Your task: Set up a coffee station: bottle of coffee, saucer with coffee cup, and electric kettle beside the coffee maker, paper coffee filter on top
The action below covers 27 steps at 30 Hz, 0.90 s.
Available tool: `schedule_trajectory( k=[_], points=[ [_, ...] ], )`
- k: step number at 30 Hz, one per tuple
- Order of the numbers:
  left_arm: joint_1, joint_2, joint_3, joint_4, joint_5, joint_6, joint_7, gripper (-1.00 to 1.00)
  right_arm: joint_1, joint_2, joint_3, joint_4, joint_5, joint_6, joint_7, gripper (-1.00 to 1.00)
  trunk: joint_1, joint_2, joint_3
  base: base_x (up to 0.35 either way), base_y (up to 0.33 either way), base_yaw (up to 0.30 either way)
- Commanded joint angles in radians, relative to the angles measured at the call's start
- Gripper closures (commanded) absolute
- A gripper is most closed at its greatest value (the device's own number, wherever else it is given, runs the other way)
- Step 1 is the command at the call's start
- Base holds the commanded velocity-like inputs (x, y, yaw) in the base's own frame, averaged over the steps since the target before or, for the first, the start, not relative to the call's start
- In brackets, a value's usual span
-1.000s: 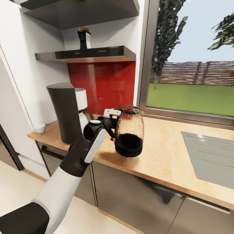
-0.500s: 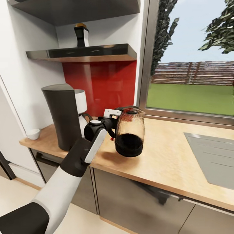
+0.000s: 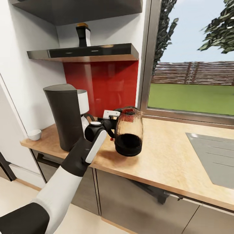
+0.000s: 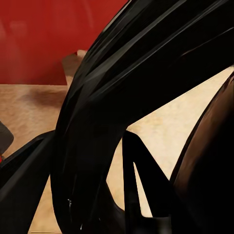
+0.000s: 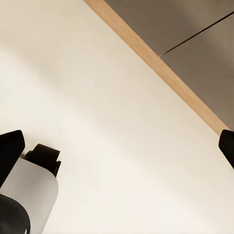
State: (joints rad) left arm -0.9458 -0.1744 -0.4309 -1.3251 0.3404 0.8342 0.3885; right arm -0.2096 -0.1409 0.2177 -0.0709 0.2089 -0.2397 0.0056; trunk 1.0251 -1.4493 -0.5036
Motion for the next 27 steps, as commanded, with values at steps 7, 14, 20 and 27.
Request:
schedule_trajectory(
  k=[7, 14, 20, 27],
  points=[
    [-0.002, 0.0, 0.078, 0.049, 0.004, -0.03, 0.111, 1.0, 0.0, 0.0, -0.003, 0.0, 0.009, -0.003, 0.001, -1.0, 0.0, -0.001, -0.001, 0.0, 0.0, 0.0],
    [-0.002, 0.0, 0.08, 0.05, 0.003, -0.035, 0.201, 1.0, 0.0, 0.0, -0.003, 0.0, 0.009, -0.003, 0.001, -1.0, 0.0, -0.001, -0.001, 0.0, 0.0, 0.0],
    [-0.002, 0.0, 0.08, 0.052, 0.002, -0.035, 0.232, 1.0, -0.001, 0.0, -0.003, 0.0, 0.009, -0.003, 0.001, -1.0, 0.0, -0.001, -0.001, 0.0, 0.0, 0.0],
    [-0.002, 0.0, 0.079, 0.05, 0.002, -0.036, 0.236, 1.0, 0.0, 0.0, -0.003, 0.0, 0.009, -0.004, 0.001, -1.0, 0.0, -0.001, -0.001, 0.0, 0.0, 0.0]
  ],
)
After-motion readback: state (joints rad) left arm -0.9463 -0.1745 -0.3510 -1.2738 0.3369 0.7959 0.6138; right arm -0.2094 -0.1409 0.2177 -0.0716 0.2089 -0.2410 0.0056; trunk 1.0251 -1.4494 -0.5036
